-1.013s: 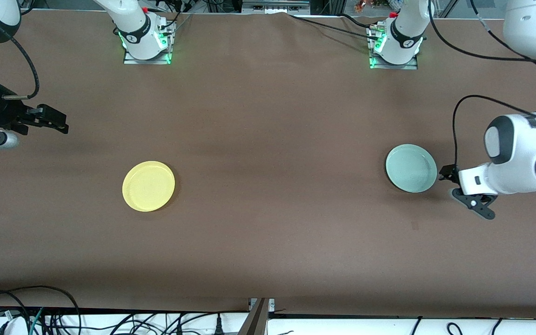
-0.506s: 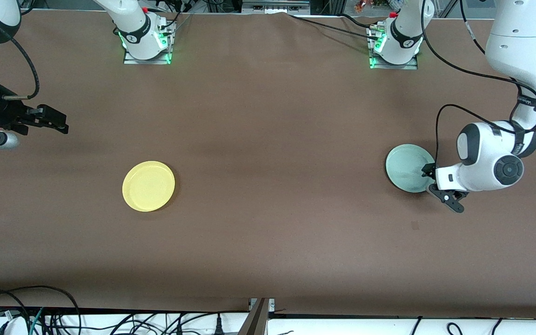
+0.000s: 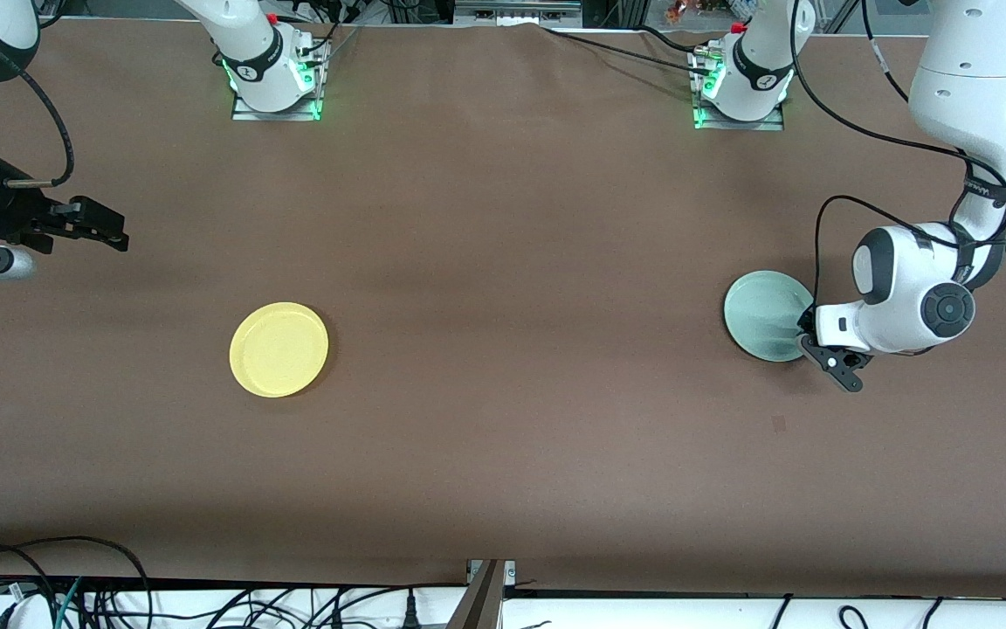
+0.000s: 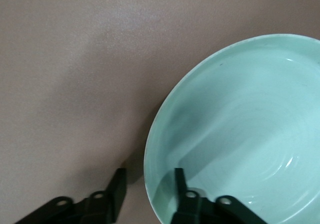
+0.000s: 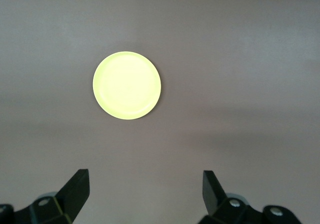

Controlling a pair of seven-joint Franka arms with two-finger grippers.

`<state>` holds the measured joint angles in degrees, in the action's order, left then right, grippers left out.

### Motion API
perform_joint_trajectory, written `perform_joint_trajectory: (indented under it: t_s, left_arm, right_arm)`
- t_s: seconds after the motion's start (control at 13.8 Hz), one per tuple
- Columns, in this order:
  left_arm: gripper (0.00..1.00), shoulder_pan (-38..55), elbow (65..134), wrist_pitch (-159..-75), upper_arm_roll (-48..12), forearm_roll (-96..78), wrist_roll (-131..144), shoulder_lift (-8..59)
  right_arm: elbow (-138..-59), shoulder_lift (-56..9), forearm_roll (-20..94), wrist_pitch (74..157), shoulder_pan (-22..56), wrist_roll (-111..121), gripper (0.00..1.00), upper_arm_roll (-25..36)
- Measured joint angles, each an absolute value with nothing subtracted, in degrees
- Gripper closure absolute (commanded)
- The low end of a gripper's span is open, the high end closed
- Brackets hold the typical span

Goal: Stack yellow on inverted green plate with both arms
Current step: 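Grasp the green plate rim with the left gripper and tilt it up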

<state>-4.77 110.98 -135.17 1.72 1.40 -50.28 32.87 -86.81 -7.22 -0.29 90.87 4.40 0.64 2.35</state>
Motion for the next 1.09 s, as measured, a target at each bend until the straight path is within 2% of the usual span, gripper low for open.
perform_joint_trajectory:
  t_s: [0.58,0.8,1.09]
  left_arm:
    - [1.00,-4.0,108.4,-134.1,0.5,1.4,-50.9,30.6]
    - [1.00,-3.0,102.3,-125.2,-1.3,1.4,-50.9,29.1]
    - [1.00,3.1,92.6,-113.9,-1.8,5.3,-49.1,28.7]
  right_arm:
    - [-86.8,-7.2,-0.3,90.9,4.4,0.6,0.00,2.3]
    - [-86.8,-7.2,-0.3,90.9,4.4,0.6,0.00,2.3]
    - [-86.8,-7.2,-0.3,90.8,4.4,0.6,0.00,2.3]
